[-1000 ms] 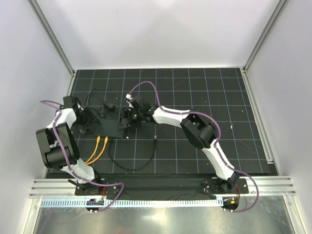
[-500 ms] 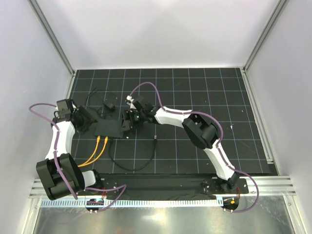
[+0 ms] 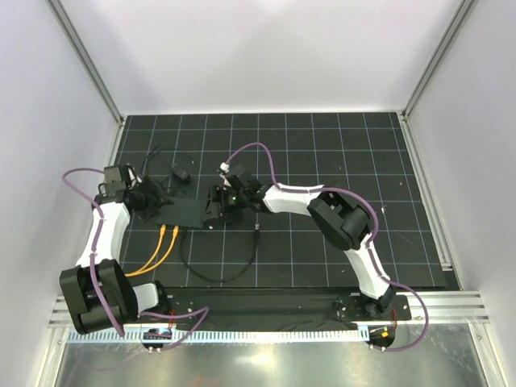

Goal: Pull the plug from the switch port

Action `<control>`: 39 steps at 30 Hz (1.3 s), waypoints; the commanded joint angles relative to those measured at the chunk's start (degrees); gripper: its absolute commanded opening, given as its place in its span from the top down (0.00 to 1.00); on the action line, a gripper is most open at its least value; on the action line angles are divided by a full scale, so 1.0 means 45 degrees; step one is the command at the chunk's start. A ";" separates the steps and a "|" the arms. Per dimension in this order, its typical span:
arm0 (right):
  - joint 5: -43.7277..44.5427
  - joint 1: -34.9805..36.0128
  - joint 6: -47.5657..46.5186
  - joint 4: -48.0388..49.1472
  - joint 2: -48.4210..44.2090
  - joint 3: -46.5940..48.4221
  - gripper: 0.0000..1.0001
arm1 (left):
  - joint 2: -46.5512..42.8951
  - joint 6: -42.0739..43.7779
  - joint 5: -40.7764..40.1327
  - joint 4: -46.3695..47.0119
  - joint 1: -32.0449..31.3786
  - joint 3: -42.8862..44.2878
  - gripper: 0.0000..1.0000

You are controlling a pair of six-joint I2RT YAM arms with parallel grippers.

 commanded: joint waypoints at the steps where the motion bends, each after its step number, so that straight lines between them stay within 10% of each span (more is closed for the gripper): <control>1: 0.0303 0.0120 0.0633 0.0688 -0.0804 -0.0070 0.23 | 0.0444 -0.0284 -0.0017 0.0147 -0.0770 0.0439 0.42; 30: 0.2036 0.0139 -0.1161 -0.2120 0.2264 0.5435 0.35 | 0.2145 0.1122 -0.1698 -0.0399 -0.1299 0.1475 0.43; 39: 0.6939 0.1193 -0.3525 -0.6766 0.0174 0.5555 0.00 | 0.2048 0.1142 -0.1717 -0.0439 -0.1397 0.1495 0.43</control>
